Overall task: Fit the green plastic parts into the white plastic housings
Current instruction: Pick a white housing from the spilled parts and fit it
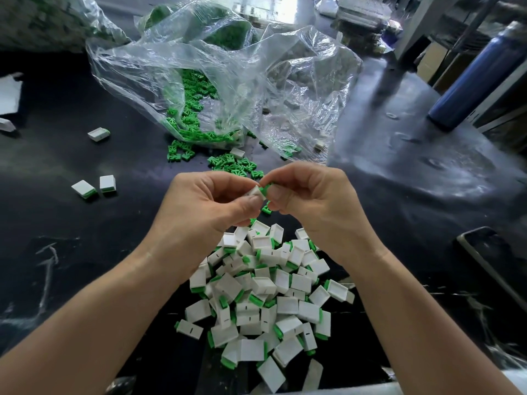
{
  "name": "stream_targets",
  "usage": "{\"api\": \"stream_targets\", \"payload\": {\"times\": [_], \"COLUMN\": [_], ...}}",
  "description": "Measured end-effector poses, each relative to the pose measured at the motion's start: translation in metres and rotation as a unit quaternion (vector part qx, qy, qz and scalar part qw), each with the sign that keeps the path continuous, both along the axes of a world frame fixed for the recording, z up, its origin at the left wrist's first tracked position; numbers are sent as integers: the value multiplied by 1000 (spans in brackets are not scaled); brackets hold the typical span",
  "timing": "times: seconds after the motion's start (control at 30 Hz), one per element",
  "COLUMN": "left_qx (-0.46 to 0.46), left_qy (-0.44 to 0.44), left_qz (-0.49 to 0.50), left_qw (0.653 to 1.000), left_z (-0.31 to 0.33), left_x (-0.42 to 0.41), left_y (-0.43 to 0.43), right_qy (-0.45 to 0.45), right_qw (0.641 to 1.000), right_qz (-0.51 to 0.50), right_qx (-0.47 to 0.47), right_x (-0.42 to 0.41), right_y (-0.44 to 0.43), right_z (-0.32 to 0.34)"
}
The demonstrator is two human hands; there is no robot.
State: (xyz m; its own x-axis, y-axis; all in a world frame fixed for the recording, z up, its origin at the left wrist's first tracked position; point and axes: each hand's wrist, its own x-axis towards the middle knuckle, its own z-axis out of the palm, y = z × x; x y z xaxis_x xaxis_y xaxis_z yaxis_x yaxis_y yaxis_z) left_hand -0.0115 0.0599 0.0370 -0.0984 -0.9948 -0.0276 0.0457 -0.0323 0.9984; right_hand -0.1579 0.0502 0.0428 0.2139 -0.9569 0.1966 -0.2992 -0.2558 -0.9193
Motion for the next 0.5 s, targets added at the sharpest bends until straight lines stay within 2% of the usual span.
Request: {"api": "stream_targets", "payload": {"times": [0.37, 0.5], "left_qx": [-19, -26], "left_qy": [-21, -16], "left_qz": [-8, -8], "left_qw": [1000, 1000], "left_z": [-2, -1], "left_x": [0, 0], "left_y": [-1, 0], "right_qy": [31, 100], "right_qw": [999, 994], "right_qz": [-20, -36], "right_qx": [-6, -38], "right_x": [-2, -1], "right_y": [1, 2], "right_z": [-3, -3]}}
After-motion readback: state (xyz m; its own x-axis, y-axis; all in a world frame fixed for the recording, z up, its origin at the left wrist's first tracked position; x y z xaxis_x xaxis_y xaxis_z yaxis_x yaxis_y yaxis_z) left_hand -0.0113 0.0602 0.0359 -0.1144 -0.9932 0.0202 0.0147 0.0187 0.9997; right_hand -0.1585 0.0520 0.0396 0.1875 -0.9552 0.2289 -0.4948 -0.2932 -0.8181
